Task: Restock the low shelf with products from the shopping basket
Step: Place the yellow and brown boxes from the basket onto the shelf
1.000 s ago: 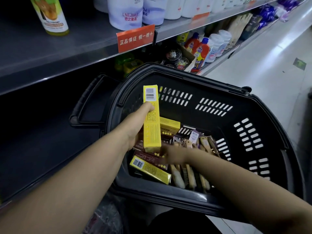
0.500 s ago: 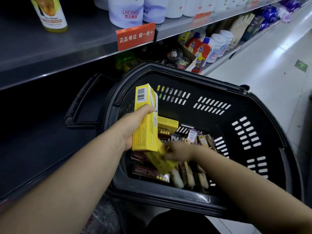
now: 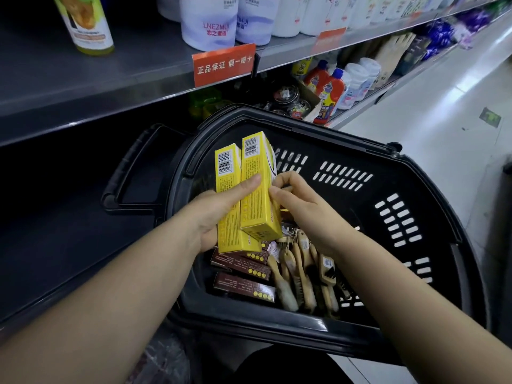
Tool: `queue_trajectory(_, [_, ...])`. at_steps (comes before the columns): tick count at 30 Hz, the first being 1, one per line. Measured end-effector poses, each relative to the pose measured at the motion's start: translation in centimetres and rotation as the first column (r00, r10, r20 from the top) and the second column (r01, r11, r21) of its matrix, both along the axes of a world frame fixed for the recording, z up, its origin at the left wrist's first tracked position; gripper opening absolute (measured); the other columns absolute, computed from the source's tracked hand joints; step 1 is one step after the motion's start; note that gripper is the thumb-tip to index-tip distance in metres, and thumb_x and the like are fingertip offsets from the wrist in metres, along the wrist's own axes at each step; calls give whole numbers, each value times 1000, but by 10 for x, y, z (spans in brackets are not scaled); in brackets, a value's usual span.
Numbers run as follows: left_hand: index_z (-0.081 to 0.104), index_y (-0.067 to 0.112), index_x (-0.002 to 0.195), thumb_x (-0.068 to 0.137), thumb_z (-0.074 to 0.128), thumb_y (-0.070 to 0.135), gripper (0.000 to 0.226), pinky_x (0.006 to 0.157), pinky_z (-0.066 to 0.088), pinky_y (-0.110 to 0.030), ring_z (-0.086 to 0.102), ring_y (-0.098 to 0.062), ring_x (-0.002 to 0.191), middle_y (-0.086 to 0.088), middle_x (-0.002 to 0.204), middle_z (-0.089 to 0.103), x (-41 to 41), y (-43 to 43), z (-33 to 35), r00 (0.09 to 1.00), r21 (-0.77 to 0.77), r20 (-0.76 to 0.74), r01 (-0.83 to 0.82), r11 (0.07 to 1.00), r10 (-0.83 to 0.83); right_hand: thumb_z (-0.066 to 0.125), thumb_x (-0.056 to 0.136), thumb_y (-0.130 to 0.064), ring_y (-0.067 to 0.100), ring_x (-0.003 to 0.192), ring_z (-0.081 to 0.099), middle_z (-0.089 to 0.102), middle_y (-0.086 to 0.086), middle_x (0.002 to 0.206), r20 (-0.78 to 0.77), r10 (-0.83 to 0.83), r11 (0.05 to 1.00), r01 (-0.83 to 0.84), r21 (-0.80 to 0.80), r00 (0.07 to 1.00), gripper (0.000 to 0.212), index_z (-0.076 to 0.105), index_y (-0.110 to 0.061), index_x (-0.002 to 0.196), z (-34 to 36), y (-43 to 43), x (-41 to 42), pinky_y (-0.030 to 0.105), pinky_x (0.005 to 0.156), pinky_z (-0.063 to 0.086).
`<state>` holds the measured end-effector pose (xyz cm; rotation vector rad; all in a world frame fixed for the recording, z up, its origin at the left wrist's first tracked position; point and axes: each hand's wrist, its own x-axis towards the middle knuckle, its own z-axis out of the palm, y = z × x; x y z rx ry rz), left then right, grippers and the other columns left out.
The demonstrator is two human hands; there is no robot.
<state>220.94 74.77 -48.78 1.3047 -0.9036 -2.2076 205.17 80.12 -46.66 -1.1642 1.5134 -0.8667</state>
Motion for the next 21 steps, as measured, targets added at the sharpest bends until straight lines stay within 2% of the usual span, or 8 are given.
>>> queue_trajectory(2, [63, 9, 113, 44, 81, 45, 80, 65, 58, -45, 72, -30, 83, -14, 96, 73, 0, -1, 1, 1000, 12, -4, -1, 1000, 1, 58, 89, -26, 16, 81, 61, 56, 9, 99, 192, -57, 997, 46, 62, 980, 19, 48, -17, 103, -6, 1, -2, 33, 74, 54])
queue_trajectory(4, [60, 10, 118, 44, 80, 45, 85, 69, 58, -47, 71, -29, 86, -13, 99, 73, -1, -1, 1, 1000, 5, -7, -5, 1000, 5, 70, 74, -26, 19, 87, 66, 58, 12, 112, 346, -130, 987, 89, 130, 929, 53, 44, -13, 118, -10, 1, -5, 34, 73, 58])
queue_trajectory(7, [44, 11, 132, 35, 82, 47, 109, 80, 55, -50, 69, -29, 92, -11, 108, 70, -3, 2, 1, 998, -38, 21, -56, 998, 57, 74, 62, -24, 22, 96, 68, 60, 12, 118, 391, -129, 983, 66, 171, 911, 76, 41, -12, 129, -16, 1, -12, 32, 73, 57])
queue_trajectory(10, [32, 17, 131, 31, 82, 54, 118, 72, 58, -42, 68, -24, 87, -6, 104, 66, -5, 5, 1, 985, -118, 160, -42, 992, 61, 74, 68, -25, 22, 98, 68, 67, 5, 110, 369, 0, 984, -65, 164, 930, 66, 48, -16, 128, -22, 0, -15, 31, 76, 56])
queue_trajectory(13, [34, 21, 124, 60, 81, 46, 83, 68, 55, -36, 66, -22, 85, -3, 99, 63, -6, 2, -4, 964, -173, 249, -47, 984, 90, 69, 72, -38, 20, 100, 67, 68, 2, 109, 313, 89, 973, -149, 175, 946, 53, 56, -22, 121, -30, -15, -26, 32, 83, 55])
queue_trajectory(16, [41, 24, 115, 73, 69, 43, 54, 58, 48, -27, 63, -19, 80, 0, 93, 63, -5, -2, -8, 943, -234, 301, -73, 970, 144, 52, 90, -43, 15, 91, 66, 70, -1, 98, 306, 3, 976, -69, 205, 952, 29, 66, -22, 105, -48, -43, -44, 28, 77, 56])
queue_trajectory(19, [44, 26, 114, 76, 68, 39, 47, 55, 43, -23, 63, -13, 78, 5, 92, 64, -5, -2, -9, 935, -333, 318, -46, 942, 158, 47, 96, -30, 19, 106, 60, 62, 4, 119, -238, 44, 976, 9, 215, 970, 28, 57, -17, 119, -93, -76, -57, 26, 81, 51])
queue_trajectory(21, [41, 29, 115, 74, 68, 39, 50, 55, 39, -23, 60, -9, 80, 11, 93, 62, -5, -1, -10, 923, -399, 366, 41, 916, 118, 53, 94, -22, 24, 116, 52, 51, 9, 135, -599, 288, 941, -103, 323, 747, 43, 43, -13, 135, -130, -92, -62, 30, 88, 48])
